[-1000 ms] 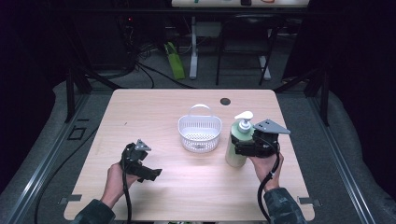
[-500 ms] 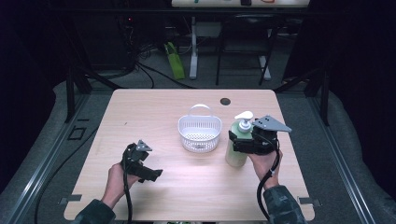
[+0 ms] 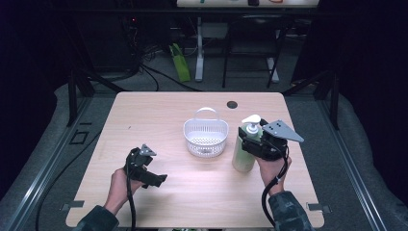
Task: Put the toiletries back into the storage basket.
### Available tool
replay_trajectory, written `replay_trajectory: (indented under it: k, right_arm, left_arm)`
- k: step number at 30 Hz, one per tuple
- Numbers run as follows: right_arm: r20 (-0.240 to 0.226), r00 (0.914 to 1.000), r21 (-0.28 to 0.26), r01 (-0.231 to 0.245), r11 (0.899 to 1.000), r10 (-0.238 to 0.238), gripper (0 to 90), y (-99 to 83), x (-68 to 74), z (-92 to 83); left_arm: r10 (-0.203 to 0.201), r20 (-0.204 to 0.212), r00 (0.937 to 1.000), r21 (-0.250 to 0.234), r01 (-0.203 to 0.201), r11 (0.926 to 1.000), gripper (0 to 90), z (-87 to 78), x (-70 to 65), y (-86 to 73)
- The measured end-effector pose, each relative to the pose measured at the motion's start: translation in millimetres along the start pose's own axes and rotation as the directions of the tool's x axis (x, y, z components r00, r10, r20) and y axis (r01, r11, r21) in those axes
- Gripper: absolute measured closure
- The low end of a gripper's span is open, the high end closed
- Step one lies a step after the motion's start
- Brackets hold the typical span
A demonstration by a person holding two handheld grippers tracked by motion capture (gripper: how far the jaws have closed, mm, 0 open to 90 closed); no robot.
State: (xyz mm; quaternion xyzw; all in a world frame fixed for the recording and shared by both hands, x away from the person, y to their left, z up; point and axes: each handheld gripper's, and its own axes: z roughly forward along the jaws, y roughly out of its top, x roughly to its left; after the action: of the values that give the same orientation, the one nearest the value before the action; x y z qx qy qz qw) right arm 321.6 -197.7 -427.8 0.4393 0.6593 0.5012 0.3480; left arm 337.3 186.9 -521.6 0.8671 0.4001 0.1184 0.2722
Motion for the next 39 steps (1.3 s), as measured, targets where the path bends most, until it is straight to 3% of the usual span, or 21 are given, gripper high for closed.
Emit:
replay_trajectory:
  k: [8, 20, 28, 39]
  right_arm:
    - [-0.008, 1.0, -0.039, -0.006, 0.999, 0.006, 45.2, 0.5, 1.2, -3.7]
    - [0.019, 0.9991, -0.075, -0.038, 0.996, 0.039, 62.8, 0.1, -3.2, -6.8]
    - [0.034, 0.9973, -0.091, -0.061, 0.994, 0.064, 67.8, -1.2, -4.1, -6.4]
    - [0.042, 0.9972, -0.089, -0.058, 0.994, 0.062, 68.1, 0.0, -4.6, -5.2]
  left_arm:
    - [-0.004, -0.002, 1.0, 0.002, 0.004, 1.0, 0.2, 0.3, 0.3, -0.1]
    - [-0.003, -0.015, 0.9999, 0.012, 0.003, 0.9999, 1.2, 1.2, -0.4, 0.1]
    - [0.0, -0.024, 0.9997, 0.024, 0.0, 0.9997, 2.9, 1.6, -0.2, 0.1]
    - [0.0, -0.019, 0.9998, 0.012, 0.0, 0.9999, 3.4, 0.8, 0.5, 0.0]
